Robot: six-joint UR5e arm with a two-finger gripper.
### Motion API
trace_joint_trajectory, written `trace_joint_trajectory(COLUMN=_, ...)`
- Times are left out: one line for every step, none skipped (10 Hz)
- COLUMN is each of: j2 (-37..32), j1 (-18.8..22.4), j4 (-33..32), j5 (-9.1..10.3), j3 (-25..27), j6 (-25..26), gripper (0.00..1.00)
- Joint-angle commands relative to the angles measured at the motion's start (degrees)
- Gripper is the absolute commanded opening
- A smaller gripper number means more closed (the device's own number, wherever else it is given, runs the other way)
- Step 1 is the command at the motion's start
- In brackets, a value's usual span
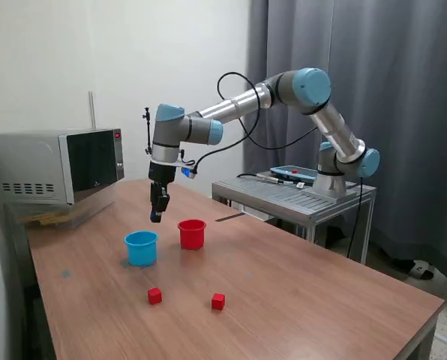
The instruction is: Place red objects in the red bin, and blue objects in the blue bin.
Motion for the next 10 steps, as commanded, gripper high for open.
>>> trace_joint_trajectory(j2=1.29, j1=-1.92, j4=0.03, j5=0.02, j3=-1.46, j6=-2.16, gripper=0.00)
trace_joint_trajectory(j2=2.00, j1=-2.28, j4=0.03, j5=0.02, j3=-2.16, j6=-2.95, gripper=0.00)
trace_joint_trajectory(j2=3.14, j1=-2.28, j4=0.03, j5=0.11, j3=-3.21, j6=-3.31, gripper=0.00)
trace_joint_trajectory(j2=4.02, j1=-2.28, j4=0.03, j5=0.20, j3=-4.01, j6=-3.48, gripper=0.00)
trace_joint_trajectory(j2=4.64, j1=-2.28, j4=0.03, j5=0.37, j3=-4.19, j6=-3.40, gripper=0.00)
trace_joint_trajectory(j2=4.73, j1=-2.11, j4=0.03, j5=0.46, j3=-4.54, j6=-3.48, gripper=0.00)
trace_joint_trajectory(j2=4.73, j1=-2.02, j4=0.03, j5=0.46, j3=-4.80, j6=-3.92, gripper=0.00)
trace_joint_trajectory(j2=4.73, j1=-1.76, j4=0.03, j5=0.55, j3=-4.89, j6=-5.14, gripper=0.00)
trace_joint_trajectory(j2=4.73, j1=-1.67, j4=0.03, j5=0.55, j3=-4.90, j6=-6.03, gripper=0.00)
trace_joint_trajectory(j2=4.73, j1=-1.58, j4=0.03, j5=0.63, j3=-4.90, j6=-6.56, gripper=0.00)
